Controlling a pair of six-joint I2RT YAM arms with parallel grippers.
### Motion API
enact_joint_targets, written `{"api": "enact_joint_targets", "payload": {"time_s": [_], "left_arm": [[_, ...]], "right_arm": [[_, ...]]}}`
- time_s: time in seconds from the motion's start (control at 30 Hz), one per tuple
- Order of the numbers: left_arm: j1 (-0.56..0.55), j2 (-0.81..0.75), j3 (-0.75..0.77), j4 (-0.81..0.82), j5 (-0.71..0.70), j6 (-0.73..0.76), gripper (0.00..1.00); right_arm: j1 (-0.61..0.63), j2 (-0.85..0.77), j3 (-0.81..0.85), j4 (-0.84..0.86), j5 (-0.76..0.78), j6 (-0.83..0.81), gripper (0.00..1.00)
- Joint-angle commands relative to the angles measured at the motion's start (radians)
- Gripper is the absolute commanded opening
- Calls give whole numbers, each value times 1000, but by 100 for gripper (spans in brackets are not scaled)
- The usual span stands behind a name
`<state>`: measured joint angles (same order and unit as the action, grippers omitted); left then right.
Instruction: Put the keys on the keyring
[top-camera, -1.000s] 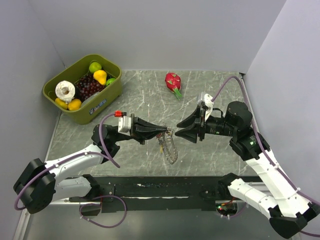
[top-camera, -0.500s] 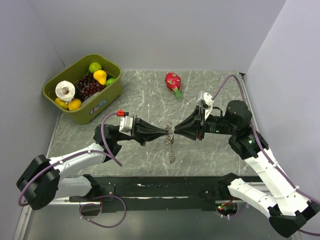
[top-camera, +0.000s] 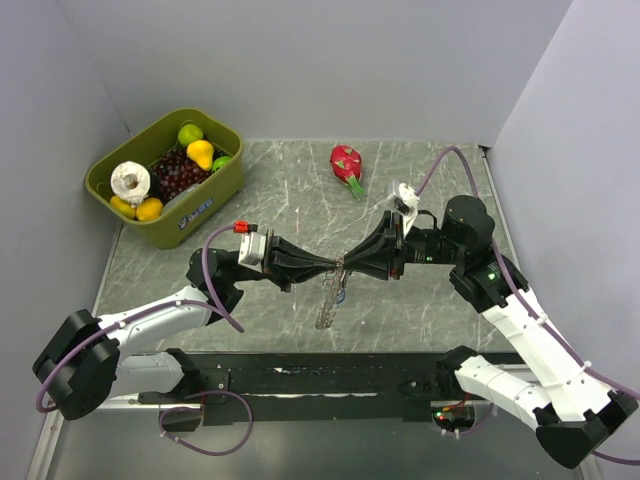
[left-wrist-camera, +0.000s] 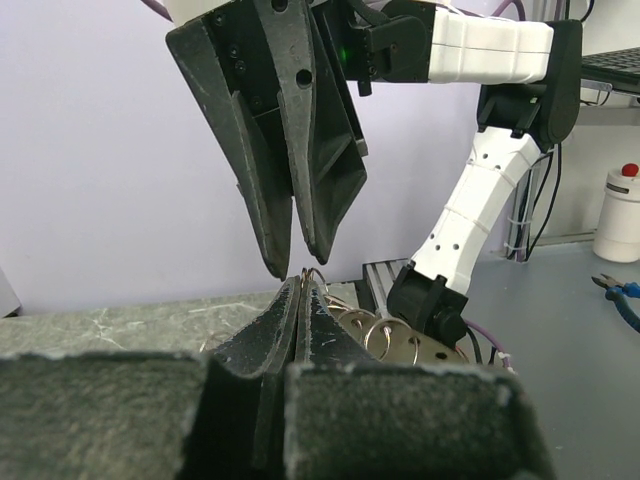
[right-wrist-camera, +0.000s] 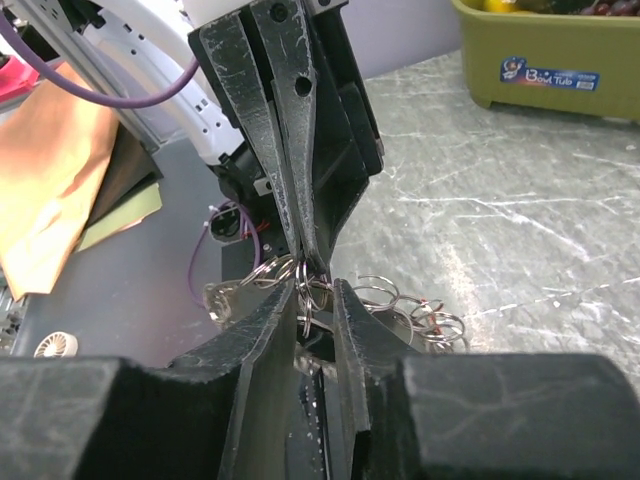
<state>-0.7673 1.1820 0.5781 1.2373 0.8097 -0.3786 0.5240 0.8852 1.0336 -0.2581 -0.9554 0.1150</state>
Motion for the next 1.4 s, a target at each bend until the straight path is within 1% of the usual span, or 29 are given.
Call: {"api": "enact_joint_targets", "payload": {"time_s": [0.0,0.1,0.13,0.2,0.23,0.33,0.4,0.5,0.53,0.63,0.8,0.87,0.9,0.97,1.0,1.07,1.1,1.27,1.37], "left_arm": [[-3,-10,52,96,9,3,1],[-1,-7,54,100,13,-3,1],[-3,-7,54,102,13,-3,1],[-3,-9,52,102,8,-2,1],[-3,-9,52,102,6,-2,1],[-3,-10,57,96,8,0,1],[-3,-7,62,94,13,-3,1],[-3,2,65,106,20,-14,1],[-3,8,66,108,20,-17,1],[-3,10,69,100,23,-14,1],[-3,14,72,97,43,-23,1],[-3,10,72,91,42,-20,1],[-3,8,72,87,43,-20,1],[-1,4,71,80,43,-14,1],[-1,2,71,80,42,-13,1],[-3,-1,69,77,37,-13,1],[-3,-2,69,77,36,-10,1],[-3,-12,83,33,49,15,1],[-3,-30,118,-109,63,79,2]], "right_arm": [[7,1,-1,20,-20,-11,31],[7,6,-10,33,-39,-6,34],[7,5,-13,34,-39,-3,38],[7,6,-14,37,-42,-3,43],[7,8,-15,39,-46,-5,47],[5,9,-21,36,-45,-6,50],[7,12,-24,33,-39,-8,49],[8,14,-33,37,-31,-5,45],[7,15,-35,45,-28,0,41],[7,26,-32,54,-32,11,38],[8,6,-33,80,-13,20,37],[7,-2,-33,89,-5,21,33],[7,-2,-33,91,-9,23,26],[8,1,-29,86,-11,20,18],[8,6,-29,85,-19,20,12],[8,9,-26,74,-20,8,3],[8,11,-24,59,-20,3,0],[7,5,-6,13,-2,-40,0],[7,4,20,-42,18,-81,0]]}}
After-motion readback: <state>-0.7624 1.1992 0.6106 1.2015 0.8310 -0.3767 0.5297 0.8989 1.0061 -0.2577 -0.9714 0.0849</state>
